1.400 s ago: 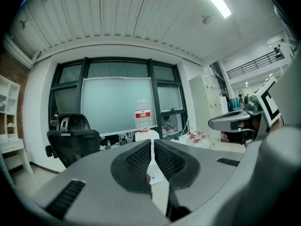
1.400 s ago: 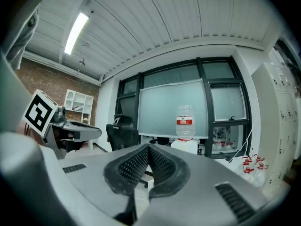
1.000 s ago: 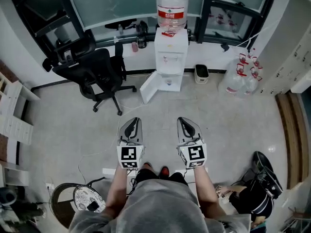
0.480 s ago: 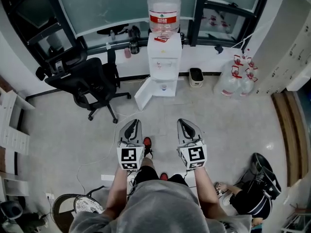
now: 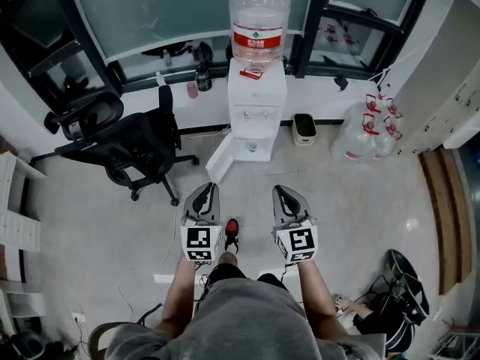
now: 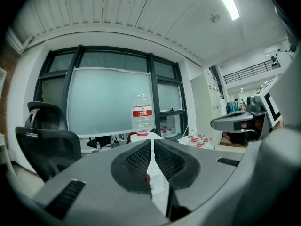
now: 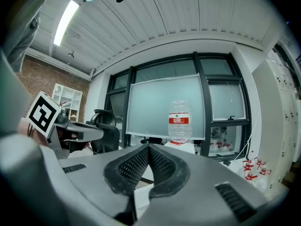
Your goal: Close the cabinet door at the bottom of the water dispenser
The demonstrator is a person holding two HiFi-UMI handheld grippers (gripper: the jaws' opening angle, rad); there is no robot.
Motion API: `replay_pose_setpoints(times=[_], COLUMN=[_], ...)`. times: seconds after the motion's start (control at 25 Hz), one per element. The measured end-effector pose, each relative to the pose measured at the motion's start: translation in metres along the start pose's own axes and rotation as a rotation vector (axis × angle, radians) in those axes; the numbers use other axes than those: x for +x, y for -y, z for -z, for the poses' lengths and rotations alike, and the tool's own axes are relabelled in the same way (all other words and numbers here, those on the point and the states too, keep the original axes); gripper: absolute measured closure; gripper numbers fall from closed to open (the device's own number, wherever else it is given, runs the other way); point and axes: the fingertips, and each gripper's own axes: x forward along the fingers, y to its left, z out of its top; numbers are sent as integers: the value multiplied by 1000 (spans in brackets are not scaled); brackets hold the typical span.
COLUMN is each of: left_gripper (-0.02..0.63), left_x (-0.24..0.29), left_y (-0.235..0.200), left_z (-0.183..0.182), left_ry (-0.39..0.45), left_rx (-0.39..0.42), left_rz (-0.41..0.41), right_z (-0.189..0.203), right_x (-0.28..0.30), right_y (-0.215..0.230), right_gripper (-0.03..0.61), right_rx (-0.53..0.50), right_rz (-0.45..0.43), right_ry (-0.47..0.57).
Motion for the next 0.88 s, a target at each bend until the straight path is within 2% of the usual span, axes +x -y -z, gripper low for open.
replay_pose_setpoints(times=[0.24, 0.4, 0.64, 0.88], left_gripper=[574, 574, 574, 574], left_x=[77, 122, 186, 237], left_y=[-39, -63, -96, -125], left_z=[-8, 3, 15, 43], left_ry=[-30, -66, -96, -133], left_rx=[-20, -40, -55, -85], left_rz=[26, 37, 55, 71], right_z=[-3, 6, 11, 40], right_x=[79, 126, 201, 271], right_y=[26, 38, 56, 61], right_gripper=[566, 566, 566, 566], right_rx=[14, 36, 41, 78], right_rz=[16, 18, 15, 0], right_ry=[-41, -98, -96, -148])
